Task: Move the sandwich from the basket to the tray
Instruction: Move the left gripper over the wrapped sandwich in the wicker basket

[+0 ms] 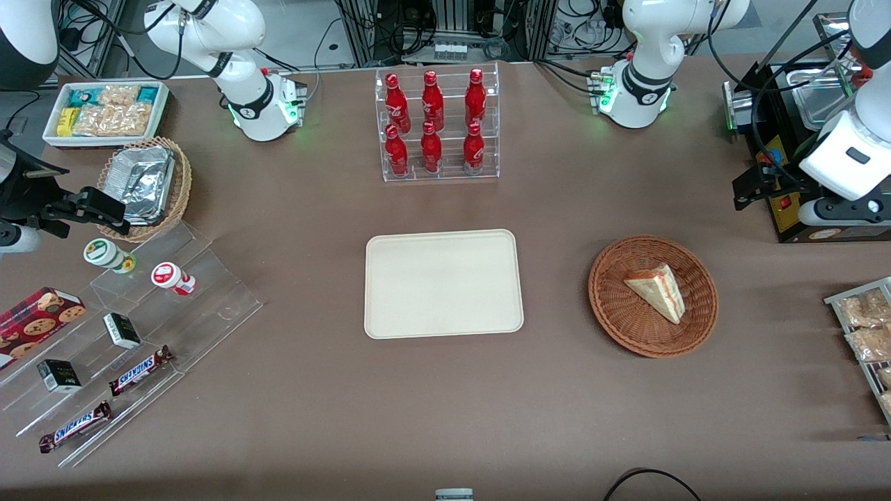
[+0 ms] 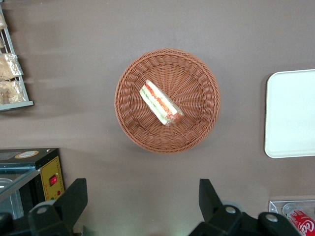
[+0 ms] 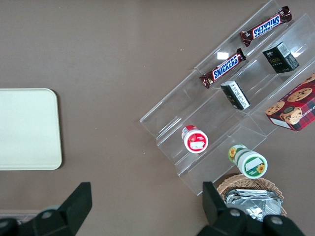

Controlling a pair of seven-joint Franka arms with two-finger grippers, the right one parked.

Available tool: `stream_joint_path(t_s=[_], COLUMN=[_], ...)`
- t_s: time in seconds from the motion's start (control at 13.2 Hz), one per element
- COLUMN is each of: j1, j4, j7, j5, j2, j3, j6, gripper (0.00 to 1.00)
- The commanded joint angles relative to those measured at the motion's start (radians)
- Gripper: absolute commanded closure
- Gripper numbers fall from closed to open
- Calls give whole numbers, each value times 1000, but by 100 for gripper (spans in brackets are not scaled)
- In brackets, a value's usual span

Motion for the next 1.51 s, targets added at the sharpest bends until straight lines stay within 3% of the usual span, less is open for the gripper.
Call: stream_joint_path(t_s=[0.0,0.3,0.68,1.13,1.44], j1=[-7,-7,-6,-4,-7], j4=[20,-41,-282,-615,-661], j7=[18,30,12,-397,-617], j5=[4,12,20,18,18], j2=[-9,10,6,10,59], j3=[6,3,0,-3,-5], j6=[-32,5,299,790,872], gripper=[0,0,0,0,0])
